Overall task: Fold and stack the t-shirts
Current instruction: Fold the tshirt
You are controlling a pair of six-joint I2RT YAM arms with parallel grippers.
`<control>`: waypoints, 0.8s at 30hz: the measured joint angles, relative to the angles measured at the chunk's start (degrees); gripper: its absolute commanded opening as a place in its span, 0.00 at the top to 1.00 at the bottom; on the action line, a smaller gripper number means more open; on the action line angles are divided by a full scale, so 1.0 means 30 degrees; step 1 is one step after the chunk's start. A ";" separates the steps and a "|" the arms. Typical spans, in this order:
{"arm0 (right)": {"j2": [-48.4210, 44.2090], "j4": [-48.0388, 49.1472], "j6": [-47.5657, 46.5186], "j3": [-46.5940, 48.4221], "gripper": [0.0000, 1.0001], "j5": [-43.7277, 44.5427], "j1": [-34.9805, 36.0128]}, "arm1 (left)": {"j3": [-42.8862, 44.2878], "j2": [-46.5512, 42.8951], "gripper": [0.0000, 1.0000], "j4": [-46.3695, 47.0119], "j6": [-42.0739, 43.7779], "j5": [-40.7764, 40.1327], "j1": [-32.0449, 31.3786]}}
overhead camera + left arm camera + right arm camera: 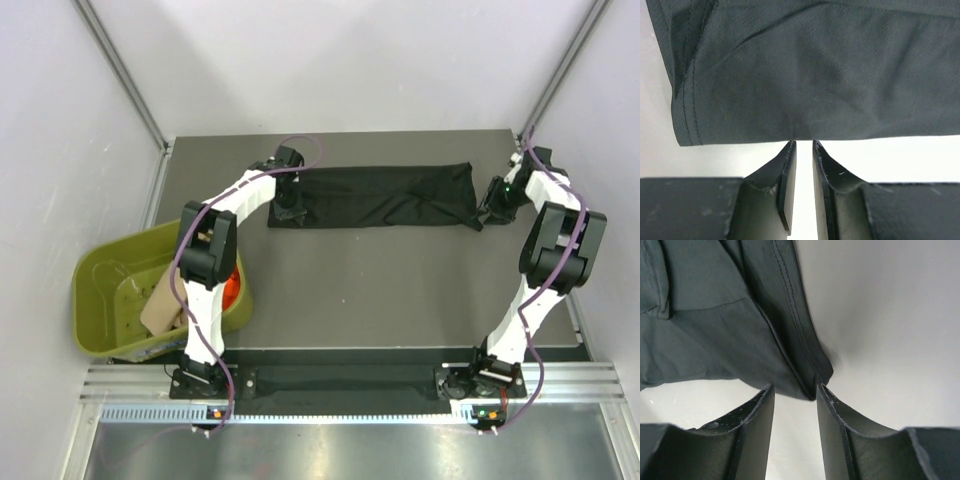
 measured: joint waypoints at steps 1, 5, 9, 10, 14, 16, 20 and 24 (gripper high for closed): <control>0.0153 0.0015 -0.0036 0.0080 0.61 -0.0095 0.0015 | 0.0058 0.0044 0.75 0.0015 0.0000 -0.0029 0.0000; 0.0590 0.0073 -0.0058 0.0117 0.63 -0.0590 0.0029 | 0.0313 0.0430 0.75 0.0036 0.0000 -0.0335 0.0015; 0.1005 0.0197 -0.0029 0.0197 0.68 -0.1115 0.0051 | 0.0393 0.0801 0.75 0.0036 -0.0007 -0.0699 0.0073; 0.1071 0.0248 -0.0022 0.0197 0.69 -0.1188 0.0051 | 0.0415 0.0867 0.75 0.0029 -0.0015 -0.0772 0.0102; 0.1166 0.0525 -0.0007 0.0197 0.79 -0.1355 0.0051 | 0.0546 0.0911 0.75 0.0000 -0.0015 -0.1173 0.0270; 0.1166 0.0561 -0.0044 0.0240 0.90 -0.1348 0.0051 | 0.0707 0.0911 0.75 0.0022 -0.0015 -0.1341 0.0386; 0.1173 0.0423 -0.0058 0.0765 1.00 -0.1042 0.0051 | 0.0874 0.0911 0.75 0.0102 -0.0066 -0.1734 0.0634; 0.1268 0.0175 -0.0342 0.1705 1.00 -0.0408 0.0051 | 0.1224 0.1129 0.75 0.0073 -0.0175 -0.1989 0.0991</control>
